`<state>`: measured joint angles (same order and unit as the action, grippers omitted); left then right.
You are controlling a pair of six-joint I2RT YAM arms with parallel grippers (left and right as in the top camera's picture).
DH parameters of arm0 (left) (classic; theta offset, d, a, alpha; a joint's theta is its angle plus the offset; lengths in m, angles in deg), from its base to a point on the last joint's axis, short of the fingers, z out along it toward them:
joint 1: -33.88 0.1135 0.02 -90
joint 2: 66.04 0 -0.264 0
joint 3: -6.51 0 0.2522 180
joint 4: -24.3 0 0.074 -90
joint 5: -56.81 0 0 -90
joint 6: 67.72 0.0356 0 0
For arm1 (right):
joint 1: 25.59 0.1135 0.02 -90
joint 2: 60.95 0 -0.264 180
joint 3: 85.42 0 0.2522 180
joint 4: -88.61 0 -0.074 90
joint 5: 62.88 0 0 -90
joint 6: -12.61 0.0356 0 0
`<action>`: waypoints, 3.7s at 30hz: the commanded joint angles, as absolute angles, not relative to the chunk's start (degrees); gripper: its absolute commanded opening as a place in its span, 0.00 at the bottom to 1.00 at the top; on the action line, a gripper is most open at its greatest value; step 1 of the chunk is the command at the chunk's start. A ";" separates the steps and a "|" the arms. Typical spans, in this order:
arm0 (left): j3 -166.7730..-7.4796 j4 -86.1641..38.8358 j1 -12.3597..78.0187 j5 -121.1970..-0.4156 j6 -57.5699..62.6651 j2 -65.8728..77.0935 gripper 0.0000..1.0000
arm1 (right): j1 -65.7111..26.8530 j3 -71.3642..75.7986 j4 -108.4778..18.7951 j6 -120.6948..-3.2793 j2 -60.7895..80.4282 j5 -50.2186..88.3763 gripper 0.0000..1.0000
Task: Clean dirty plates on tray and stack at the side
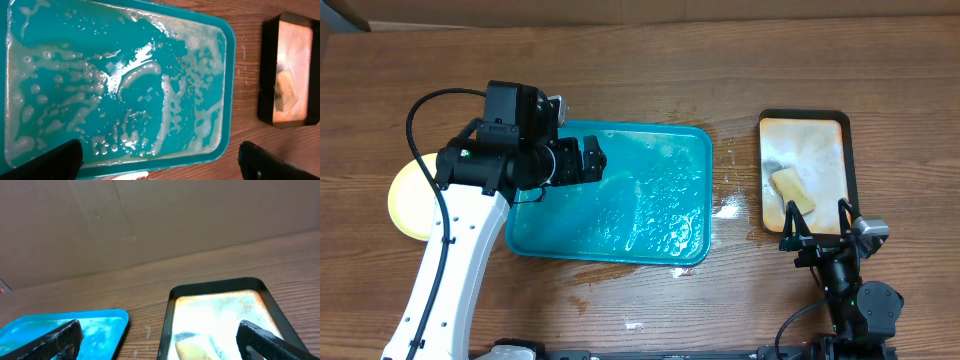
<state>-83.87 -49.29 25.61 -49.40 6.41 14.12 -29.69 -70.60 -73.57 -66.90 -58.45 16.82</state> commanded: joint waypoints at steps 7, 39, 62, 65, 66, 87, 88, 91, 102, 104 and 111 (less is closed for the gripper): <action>-84.35 -49.25 25.58 -49.09 7.50 14.12 1.00 | -29.78 -71.23 -74.14 -66.99 -59.19 16.95 1.00; -84.35 -49.23 25.58 -49.09 7.50 14.12 1.00 | -29.80 -71.21 -74.03 -66.99 -59.17 16.95 1.00; -84.33 -29.99 25.54 -21.33 14.82 7.94 1.00 | -29.80 -71.21 -74.03 -66.99 -59.17 16.95 1.00; -84.33 -22.76 25.54 -22.34 14.84 4.59 1.00 | -29.80 -71.21 -74.03 -66.97 -59.17 16.95 1.00; -84.33 -20.70 25.54 -22.43 14.84 3.39 1.00 | -29.80 -71.21 -74.03 -66.99 -59.17 16.95 1.00; -74.58 -8.09 25.61 -31.82 39.02 -23.67 1.00 | -29.80 -71.21 -74.03 -66.99 -59.17 16.95 1.00; -72.22 -7.06 25.63 -31.78 39.47 -26.01 1.00 | -29.80 -71.21 -74.03 -66.97 -59.17 16.95 1.00; -65.36 -5.38 26.35 -31.76 39.47 -32.50 1.00 | -29.80 -71.21 -74.03 -66.97 -59.17 16.95 1.00; -37.93 -6.26 32.38 -31.74 22.25 -56.74 1.00 | -29.80 -71.21 -74.03 -66.97 -59.17 16.95 1.00; -34.41 -7.87 32.75 -31.74 18.65 -59.47 1.00 | -29.80 -71.21 -74.03 -66.97 -59.17 16.95 1.00; -26.82 -10.82 32.80 -31.36 13.99 -62.55 1.00 | -29.80 -71.21 -74.03 -66.97 -59.17 16.95 1.00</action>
<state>-28.81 -11.00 32.49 -31.08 18.03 -61.39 -29.69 -70.60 -73.66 -66.90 -58.56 16.84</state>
